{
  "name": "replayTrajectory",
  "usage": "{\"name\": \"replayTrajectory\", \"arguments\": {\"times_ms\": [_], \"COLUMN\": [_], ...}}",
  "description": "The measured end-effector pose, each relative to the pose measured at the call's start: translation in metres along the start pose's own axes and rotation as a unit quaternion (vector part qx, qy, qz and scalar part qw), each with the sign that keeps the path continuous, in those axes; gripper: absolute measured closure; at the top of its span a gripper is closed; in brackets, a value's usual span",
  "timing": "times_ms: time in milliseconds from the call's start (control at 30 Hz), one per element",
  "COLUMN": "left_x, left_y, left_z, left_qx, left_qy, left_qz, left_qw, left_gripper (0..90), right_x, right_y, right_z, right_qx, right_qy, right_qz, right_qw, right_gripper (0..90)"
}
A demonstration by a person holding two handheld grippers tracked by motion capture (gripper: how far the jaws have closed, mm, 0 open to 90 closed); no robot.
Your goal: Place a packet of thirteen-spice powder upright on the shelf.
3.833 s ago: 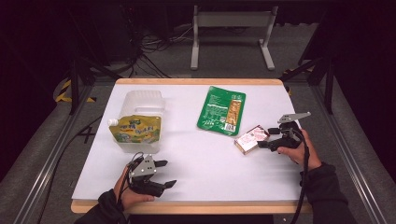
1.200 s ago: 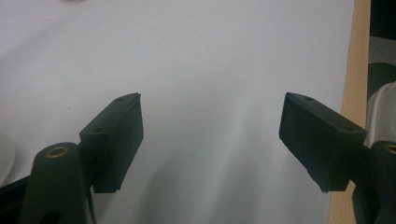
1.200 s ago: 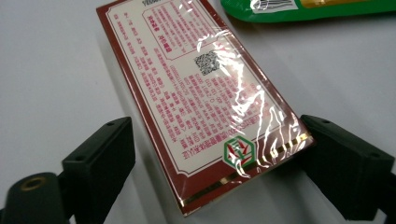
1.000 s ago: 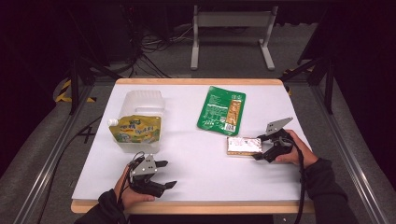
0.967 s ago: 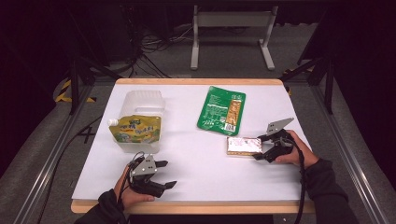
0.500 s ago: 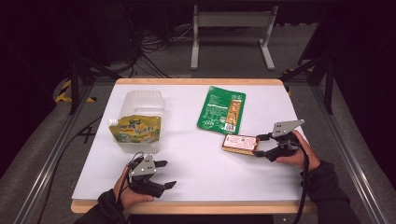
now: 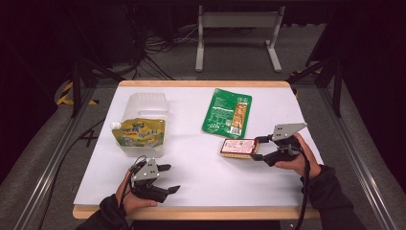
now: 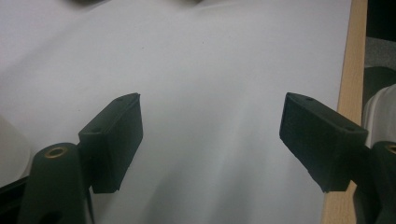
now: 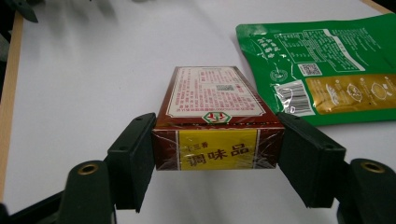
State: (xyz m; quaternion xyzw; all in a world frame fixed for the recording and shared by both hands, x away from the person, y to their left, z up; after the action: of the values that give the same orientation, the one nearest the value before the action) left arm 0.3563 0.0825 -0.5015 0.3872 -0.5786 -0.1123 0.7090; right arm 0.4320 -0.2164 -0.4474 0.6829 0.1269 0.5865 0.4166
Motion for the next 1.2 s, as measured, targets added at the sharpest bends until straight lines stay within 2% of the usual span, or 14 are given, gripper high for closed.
{"name": "replayTrajectory", "arguments": {"times_ms": [333, 600, 733, 933, 967, 1067, 1200], "left_x": [-0.001, -0.002, -0.003, -0.007, -0.008, -0.01, -0.011], "left_y": [0.001, 0.006, 0.008, 0.014, 0.015, 0.019, 0.024], "left_z": [-0.002, -0.003, -0.003, -0.003, -0.003, -0.004, -0.005], "left_qx": [0.008, 0.02, 0.021, 0.028, 0.028, 0.033, 0.037], "left_qy": [-0.003, -0.009, -0.001, 0.001, 0.003, 0.004, 0.01], "left_qz": [-0.001, -0.004, 0.001, 0.004, 0.006, 0.008, 0.014], "left_qw": [1.0, 0.9998, 0.9998, 0.9996, 0.9996, 0.9994, 0.9992], "left_gripper": [22.1, 22.1, 22.0, 22.0, 22.0, 22.0, 22.0], "right_x": [0.016, 0.032, 0.044, 0.064, 0.073, 0.081, 0.101], "right_y": [0.0, -0.007, -0.013, -0.027, -0.036, -0.045, -0.064], "right_z": [0.0, -0.004, -0.006, -0.008, -0.008, -0.007, -0.004], "right_qx": [-0.015, -0.011, -0.006, 0.005, 0.017, 0.02, 0.036], "right_qy": [-0.016, -0.029, -0.035, -0.046, -0.054, -0.058, -0.077], "right_qz": [0.027, 0.042, 0.053, 0.059, 0.062, 0.06, 0.068], "right_qw": [0.9994, 0.9986, 0.998, 0.9972, 0.9964, 0.9963, 0.994], "right_gripper": [33.0, 33.0, 33.1, 33.1, 33.1, 33.1, 33.1]}}
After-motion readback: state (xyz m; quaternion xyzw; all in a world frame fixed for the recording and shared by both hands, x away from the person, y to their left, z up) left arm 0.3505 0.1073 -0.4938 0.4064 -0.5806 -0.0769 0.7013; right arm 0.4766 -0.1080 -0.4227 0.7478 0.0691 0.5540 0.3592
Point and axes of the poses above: each handheld gripper's, and its own axes: y roughly backward along the jaws, x roughly out of its top, z roughly to its right, the point moved 10 cm from there along -y, roughly forward along the jaws, and after that the axes turned 8 degrees about -z, right-handed, at the moved point
